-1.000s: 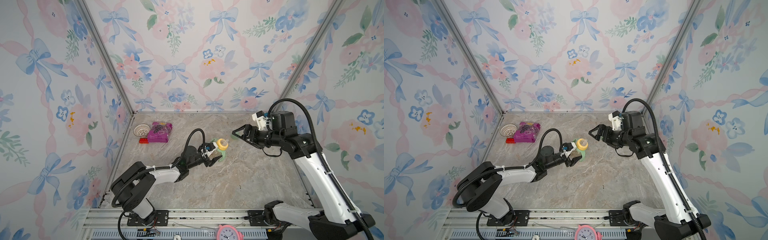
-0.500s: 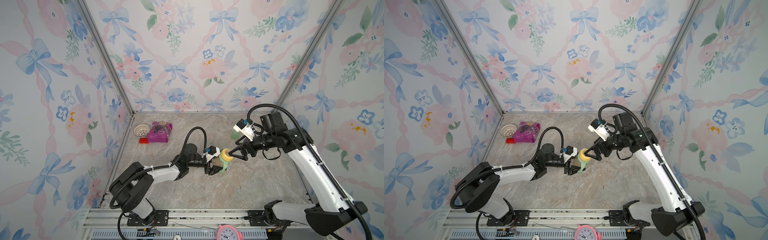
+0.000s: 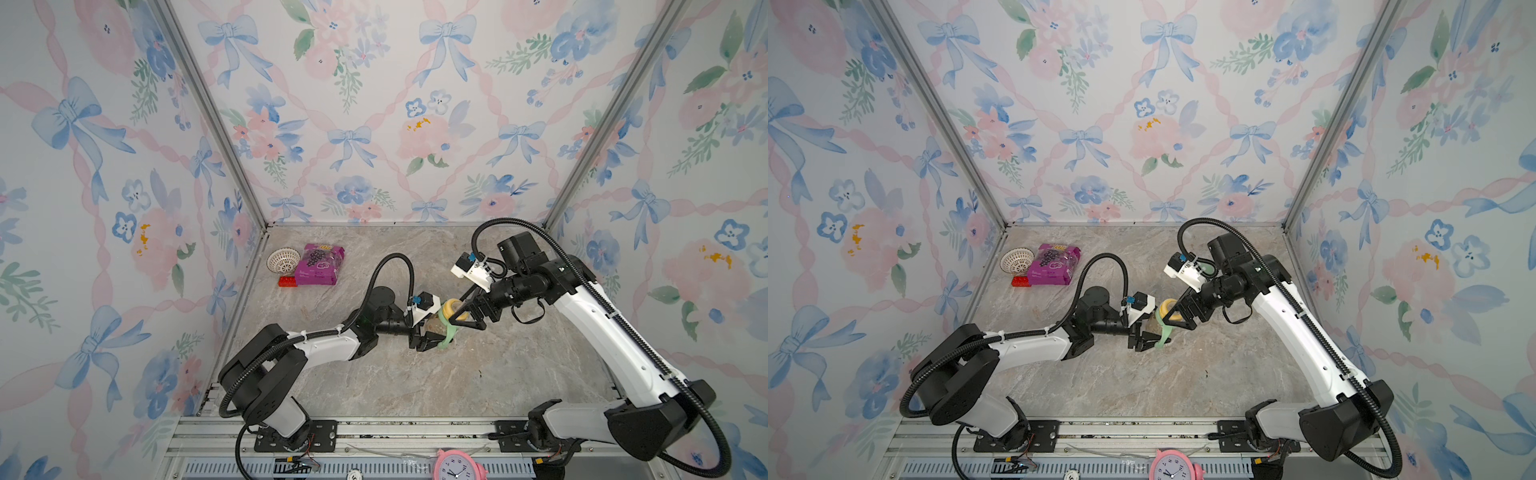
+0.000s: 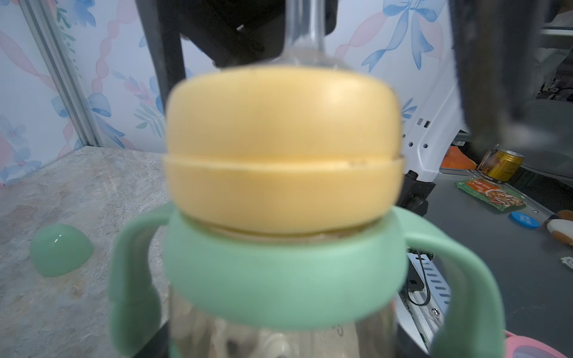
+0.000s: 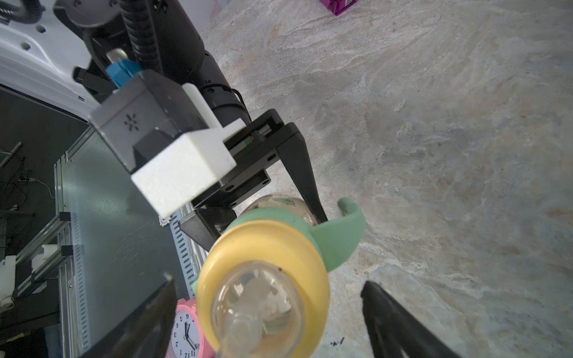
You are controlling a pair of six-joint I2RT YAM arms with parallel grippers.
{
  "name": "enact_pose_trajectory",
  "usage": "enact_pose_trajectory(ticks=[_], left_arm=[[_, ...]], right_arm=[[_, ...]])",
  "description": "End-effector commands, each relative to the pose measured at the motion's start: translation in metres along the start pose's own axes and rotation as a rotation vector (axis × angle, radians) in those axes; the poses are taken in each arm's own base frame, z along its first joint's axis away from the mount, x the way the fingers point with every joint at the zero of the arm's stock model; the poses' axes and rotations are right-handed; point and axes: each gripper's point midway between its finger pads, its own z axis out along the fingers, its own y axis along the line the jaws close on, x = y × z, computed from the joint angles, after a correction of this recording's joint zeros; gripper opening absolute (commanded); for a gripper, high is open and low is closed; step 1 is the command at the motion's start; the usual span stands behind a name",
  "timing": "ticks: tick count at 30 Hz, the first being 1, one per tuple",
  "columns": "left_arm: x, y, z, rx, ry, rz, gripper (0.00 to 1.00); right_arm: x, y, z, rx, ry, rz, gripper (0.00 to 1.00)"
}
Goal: Assemble the baby bottles
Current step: Screw the nipple onto the baby bottle.
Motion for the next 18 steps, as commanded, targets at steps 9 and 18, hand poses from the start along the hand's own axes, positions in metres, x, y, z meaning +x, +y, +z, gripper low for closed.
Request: enact_pose_trajectory(ticks=[9,18], left_arm=[[-0.028,-0.004,0.004,0.033,-0.054,0.056,0.00],[-0.024,-0.003,0.006,0.040,-0.041,0.052,0.00]], right_arm=[[-0.001,-0.004,0.007,0.021,0.019,0.016,0.72],[-0.005,-0.006,-0.008,0.052,0.005,0.030,0.88]])
